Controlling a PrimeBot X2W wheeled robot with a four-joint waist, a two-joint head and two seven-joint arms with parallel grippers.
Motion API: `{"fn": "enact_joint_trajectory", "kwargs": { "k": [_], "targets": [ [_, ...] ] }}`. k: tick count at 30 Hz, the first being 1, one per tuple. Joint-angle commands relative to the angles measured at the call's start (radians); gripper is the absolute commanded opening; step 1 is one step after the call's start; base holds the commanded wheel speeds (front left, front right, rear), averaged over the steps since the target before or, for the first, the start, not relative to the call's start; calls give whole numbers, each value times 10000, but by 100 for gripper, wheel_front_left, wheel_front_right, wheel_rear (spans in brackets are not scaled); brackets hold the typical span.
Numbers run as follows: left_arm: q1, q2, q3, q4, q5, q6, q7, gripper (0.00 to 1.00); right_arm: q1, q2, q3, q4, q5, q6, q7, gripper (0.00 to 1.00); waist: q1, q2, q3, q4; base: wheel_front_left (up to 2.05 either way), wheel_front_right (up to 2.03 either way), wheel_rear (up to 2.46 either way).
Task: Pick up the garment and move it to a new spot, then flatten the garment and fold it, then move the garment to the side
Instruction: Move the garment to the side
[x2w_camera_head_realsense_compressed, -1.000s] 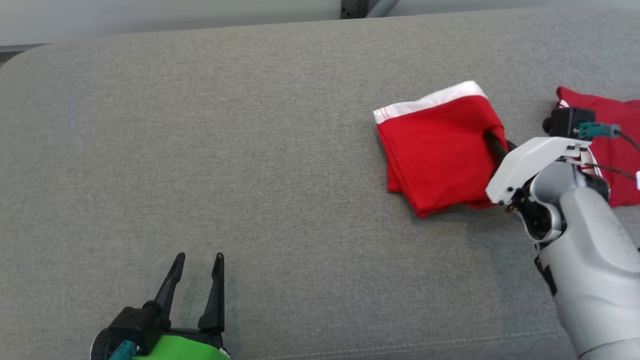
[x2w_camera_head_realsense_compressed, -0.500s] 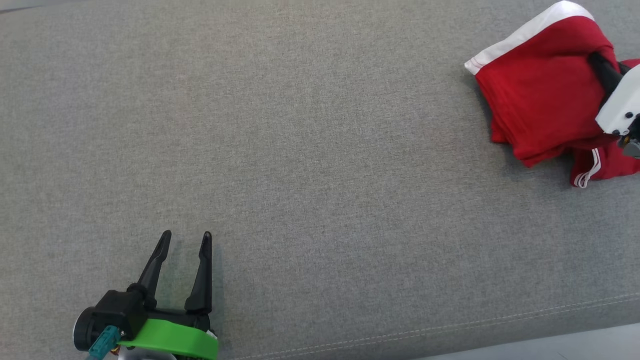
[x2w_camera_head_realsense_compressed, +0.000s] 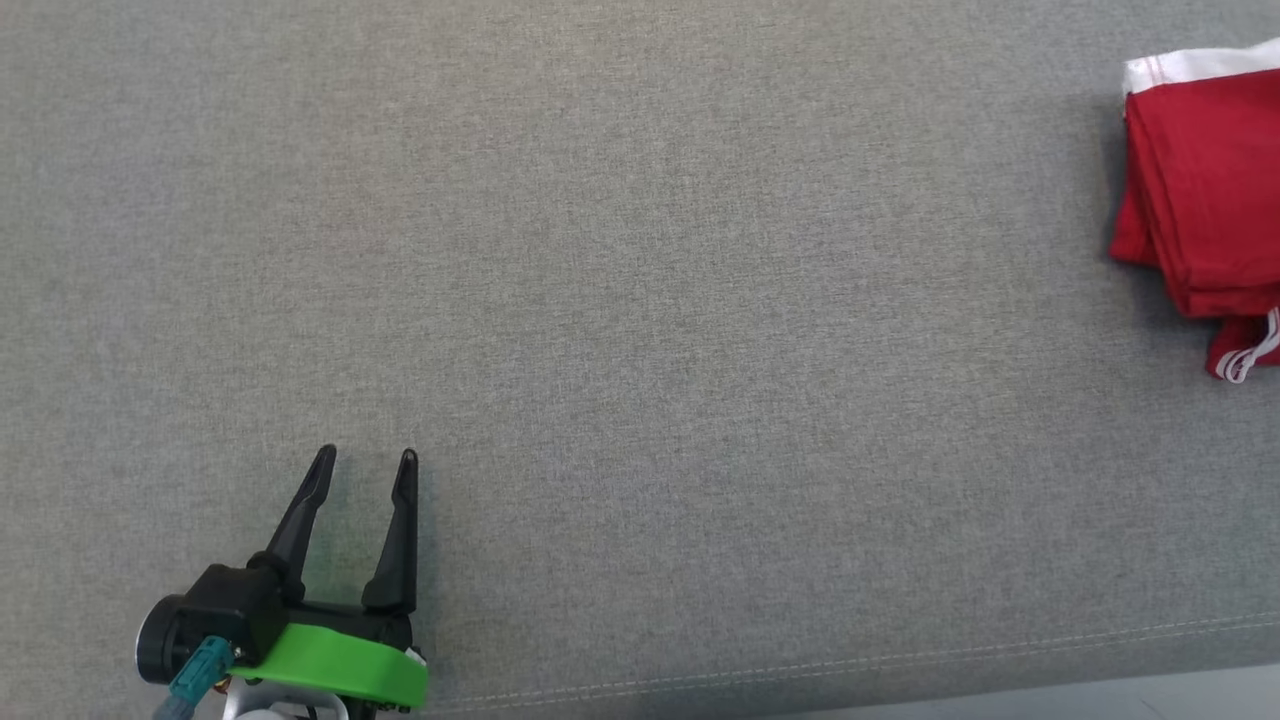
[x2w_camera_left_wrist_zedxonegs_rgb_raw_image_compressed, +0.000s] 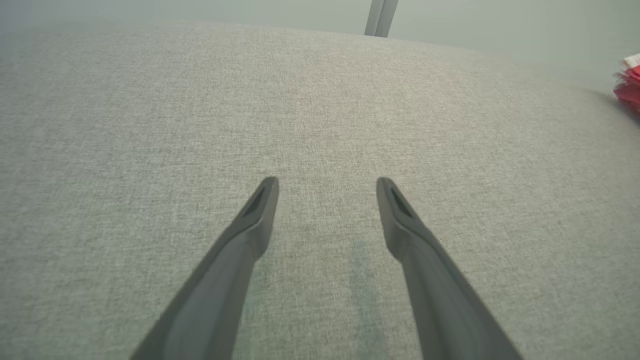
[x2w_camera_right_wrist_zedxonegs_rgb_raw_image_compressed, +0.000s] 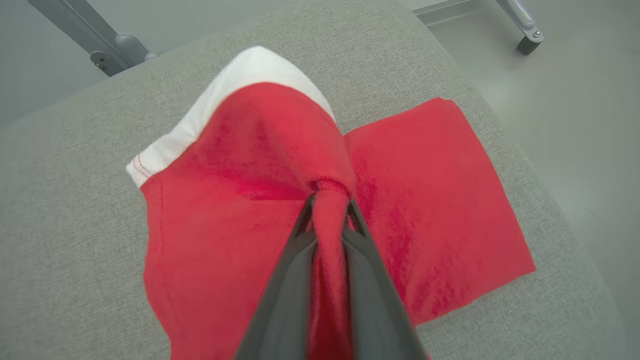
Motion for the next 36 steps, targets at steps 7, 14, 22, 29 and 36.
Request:
{"fn": "enact_joint_trajectory", "kwargs": {
  "k": [7,14,22,29,36],
  "targets": [
    [-232,66,25,44,2,4,-24,100,5,-64,-784,622,-1753,-2,-1035,40,0,77,252,265,0,0,0],
    [-150,-64,37,148,-3,4,-24,100,446,182,-986,907,-3457,-2,-2517,100,0,77,59,310,0,0,0],
    [322,-309,319,184,-14,4,-24,100,1103,417,128,163,-3033,-10,-5224,100,0,77,-918,149,0,0,0],
    [916,-632,1032,351,157,47,-26,100,2583,817,1705,-1282,-1743,-10,-6915,100,0,77,-2281,16,0,0,0],
    [1423,-820,1500,797,429,144,-26,100,4460,1723,2741,-1913,-1768,-10,-8283,100,0,77,-3307,-36,0,0,0]
  ]
}}
